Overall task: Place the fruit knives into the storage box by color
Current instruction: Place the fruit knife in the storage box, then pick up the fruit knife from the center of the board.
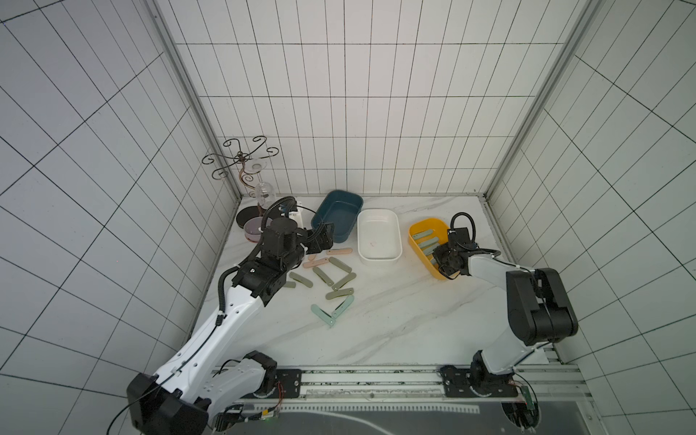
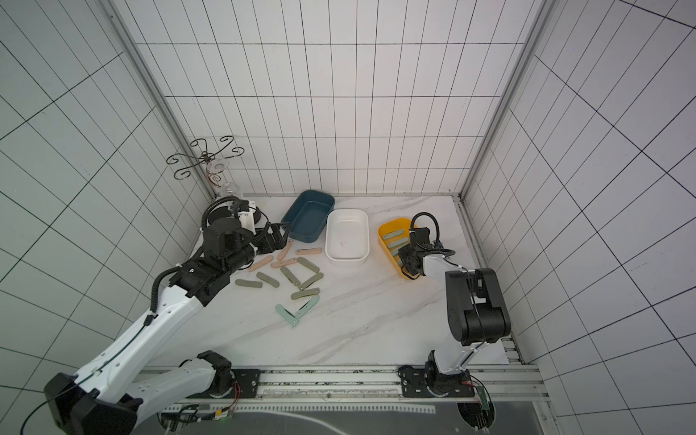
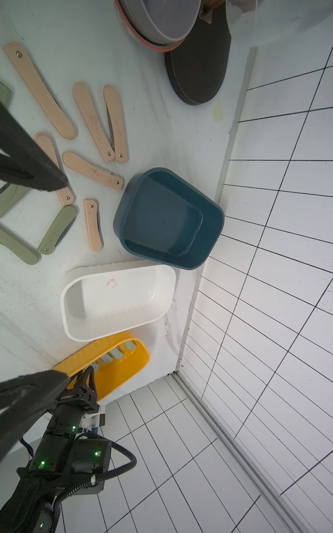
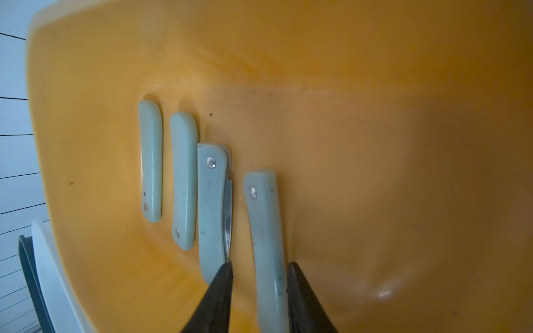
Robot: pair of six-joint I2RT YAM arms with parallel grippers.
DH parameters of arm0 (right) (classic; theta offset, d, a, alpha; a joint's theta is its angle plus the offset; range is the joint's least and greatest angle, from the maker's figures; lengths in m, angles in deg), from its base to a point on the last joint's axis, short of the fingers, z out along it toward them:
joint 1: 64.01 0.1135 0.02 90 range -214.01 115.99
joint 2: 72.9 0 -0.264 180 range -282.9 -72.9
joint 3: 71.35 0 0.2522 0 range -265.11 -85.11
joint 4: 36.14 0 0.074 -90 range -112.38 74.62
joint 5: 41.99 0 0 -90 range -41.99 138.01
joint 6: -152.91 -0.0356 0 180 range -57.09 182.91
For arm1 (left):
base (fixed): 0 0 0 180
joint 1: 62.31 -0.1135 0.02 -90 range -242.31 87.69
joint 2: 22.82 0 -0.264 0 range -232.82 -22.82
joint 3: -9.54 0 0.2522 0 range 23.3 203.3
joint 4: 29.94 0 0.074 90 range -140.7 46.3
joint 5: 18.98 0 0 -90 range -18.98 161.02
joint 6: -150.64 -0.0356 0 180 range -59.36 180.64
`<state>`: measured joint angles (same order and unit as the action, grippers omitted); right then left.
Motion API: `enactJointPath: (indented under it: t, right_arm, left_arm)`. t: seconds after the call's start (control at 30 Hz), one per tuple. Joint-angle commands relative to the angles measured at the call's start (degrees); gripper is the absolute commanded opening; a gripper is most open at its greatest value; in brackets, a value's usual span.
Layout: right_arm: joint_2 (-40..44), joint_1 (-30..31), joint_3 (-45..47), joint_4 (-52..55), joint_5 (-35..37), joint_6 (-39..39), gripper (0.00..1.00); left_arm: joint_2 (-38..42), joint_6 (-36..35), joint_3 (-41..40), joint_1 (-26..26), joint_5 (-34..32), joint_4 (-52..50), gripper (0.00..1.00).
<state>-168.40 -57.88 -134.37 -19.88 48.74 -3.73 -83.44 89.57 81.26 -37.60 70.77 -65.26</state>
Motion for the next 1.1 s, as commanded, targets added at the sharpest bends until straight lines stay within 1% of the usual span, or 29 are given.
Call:
enactJointPath:
  t: [0.0,0.2,0.3,0.37,0.53,0.67,0.8,1.07]
  right_arm:
    - [-3.89,-0.87,-2.32,1.80,1.47,-0.52,0.39]
    - [-4.53,-0.98,-3.55,1.67,0.77,0.38,0.46]
    - [-4.54,-1.07,-4.78,1.26,-0.10,2.30,0.51]
    - [-3.91,-1.11,-5.96,1.13,-0.37,4.41,0.53]
    - [-0.54,-1.17,-8.54,0.67,-0.93,8.74,0.54]
    - [2.65,-1.20,-9.43,-0.14,-3.22,11.43,0.54]
    - [6.11,-1.14,-8.78,-1.25,-4.36,12.87,0.53]
    - [14.65,-0.09,-7.94,-2.23,-7.33,19.01,0.53]
  left_arm:
    - [-0.16,-0.08,1.28,0.25,-0.98,1.34,0.97]
    - [-0.03,-0.13,1.34,0.24,-1.07,1.34,0.97]
    - [0.06,-0.14,1.35,0.22,-1.11,1.26,0.97]
    - [0.13,-0.13,1.34,0.17,-1.11,1.26,0.97]
    - [0.10,-0.18,1.21,0.20,-1.16,1.09,0.97]
    - [0.15,-0.14,1.02,0.23,-1.17,0.92,0.97]
    - [0.00,-0.05,1.19,0.22,-1.16,0.74,0.97]
    - [-0.04,-0.84,1.92,0.16,-1.78,-1.41,0.97]
